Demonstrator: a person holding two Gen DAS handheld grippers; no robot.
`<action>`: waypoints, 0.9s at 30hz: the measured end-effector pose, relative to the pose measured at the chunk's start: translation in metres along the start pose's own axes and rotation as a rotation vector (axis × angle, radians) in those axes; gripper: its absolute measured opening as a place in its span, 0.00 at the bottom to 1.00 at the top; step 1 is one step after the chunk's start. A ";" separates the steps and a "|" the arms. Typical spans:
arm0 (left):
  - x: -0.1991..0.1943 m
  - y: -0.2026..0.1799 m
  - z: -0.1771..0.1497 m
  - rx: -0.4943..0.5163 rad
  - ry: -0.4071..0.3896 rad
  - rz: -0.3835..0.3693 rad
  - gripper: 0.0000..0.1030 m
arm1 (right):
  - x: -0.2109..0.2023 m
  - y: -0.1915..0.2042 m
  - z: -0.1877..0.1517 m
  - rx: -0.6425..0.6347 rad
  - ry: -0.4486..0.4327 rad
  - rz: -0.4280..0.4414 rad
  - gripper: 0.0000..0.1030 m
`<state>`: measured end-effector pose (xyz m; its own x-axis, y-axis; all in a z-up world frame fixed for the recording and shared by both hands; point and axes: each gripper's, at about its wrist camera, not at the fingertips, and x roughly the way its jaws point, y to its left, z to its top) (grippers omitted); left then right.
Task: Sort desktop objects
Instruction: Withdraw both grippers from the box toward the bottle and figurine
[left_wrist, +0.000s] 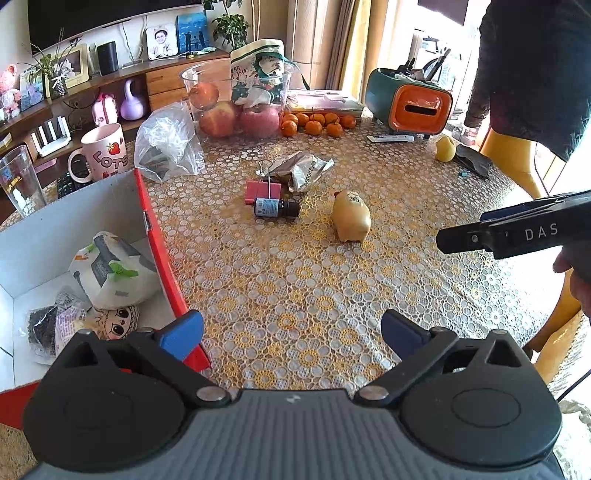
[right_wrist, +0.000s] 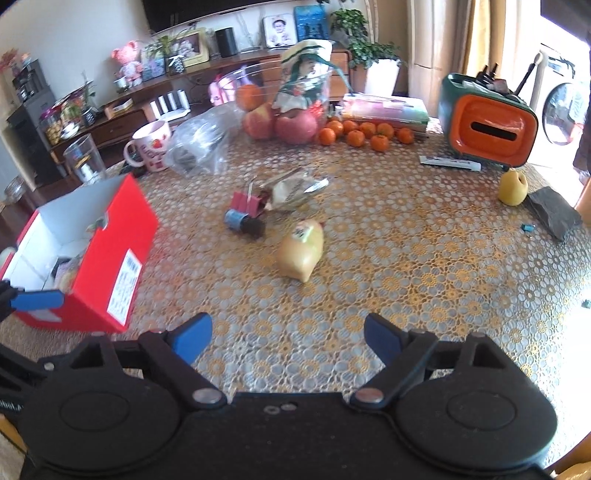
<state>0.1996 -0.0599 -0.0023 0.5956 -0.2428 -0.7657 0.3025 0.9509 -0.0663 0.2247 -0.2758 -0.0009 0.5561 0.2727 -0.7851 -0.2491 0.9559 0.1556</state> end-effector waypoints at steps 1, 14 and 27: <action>0.005 0.000 0.005 -0.004 0.000 -0.001 1.00 | 0.003 -0.003 0.005 0.013 -0.001 -0.002 0.87; 0.078 0.001 0.074 -0.003 0.003 0.018 1.00 | 0.063 -0.023 0.061 0.101 0.026 -0.027 0.87; 0.155 0.008 0.102 0.000 0.042 0.041 1.00 | 0.129 -0.028 0.080 0.144 0.109 -0.018 0.83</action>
<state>0.3702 -0.1101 -0.0562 0.5757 -0.1953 -0.7940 0.2783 0.9599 -0.0343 0.3674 -0.2585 -0.0587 0.4684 0.2491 -0.8477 -0.1195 0.9685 0.2186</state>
